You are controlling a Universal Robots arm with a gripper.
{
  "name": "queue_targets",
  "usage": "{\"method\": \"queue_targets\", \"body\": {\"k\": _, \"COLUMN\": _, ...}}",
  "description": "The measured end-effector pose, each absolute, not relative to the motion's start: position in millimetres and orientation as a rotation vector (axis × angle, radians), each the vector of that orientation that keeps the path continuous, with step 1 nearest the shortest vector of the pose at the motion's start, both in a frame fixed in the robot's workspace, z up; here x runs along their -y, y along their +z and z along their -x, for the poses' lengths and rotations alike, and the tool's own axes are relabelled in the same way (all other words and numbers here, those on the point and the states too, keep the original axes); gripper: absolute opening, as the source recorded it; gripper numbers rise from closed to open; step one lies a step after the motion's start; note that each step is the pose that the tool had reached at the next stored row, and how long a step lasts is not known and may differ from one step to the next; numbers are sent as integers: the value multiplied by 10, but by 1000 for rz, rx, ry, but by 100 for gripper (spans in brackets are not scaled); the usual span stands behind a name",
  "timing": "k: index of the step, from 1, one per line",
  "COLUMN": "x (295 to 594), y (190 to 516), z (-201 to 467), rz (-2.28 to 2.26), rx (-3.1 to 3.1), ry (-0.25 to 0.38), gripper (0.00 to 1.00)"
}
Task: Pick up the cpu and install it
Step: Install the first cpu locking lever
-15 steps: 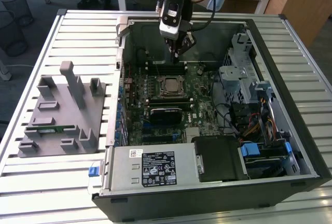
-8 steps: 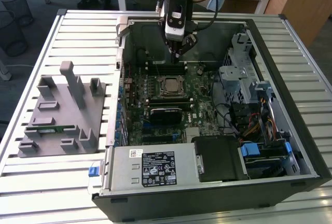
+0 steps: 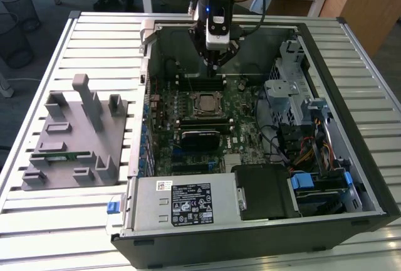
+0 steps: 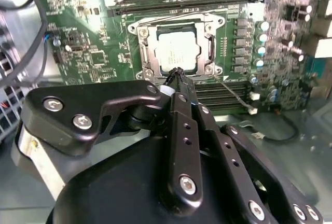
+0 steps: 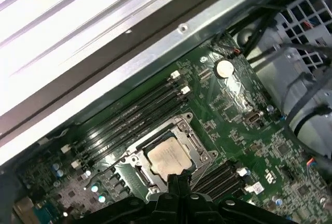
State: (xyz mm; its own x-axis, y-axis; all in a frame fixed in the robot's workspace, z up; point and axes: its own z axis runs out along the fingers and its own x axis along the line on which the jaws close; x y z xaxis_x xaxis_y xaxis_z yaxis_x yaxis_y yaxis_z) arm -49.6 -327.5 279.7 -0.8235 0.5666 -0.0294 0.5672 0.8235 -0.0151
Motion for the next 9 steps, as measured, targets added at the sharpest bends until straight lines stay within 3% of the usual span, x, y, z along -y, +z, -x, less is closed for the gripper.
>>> {"method": "queue_targets", "body": {"k": 9, "x": 3275, "y": 2786, "z": 496, "rz": -678, "rx": -3041, "ry": -33, "gripper": 11}}
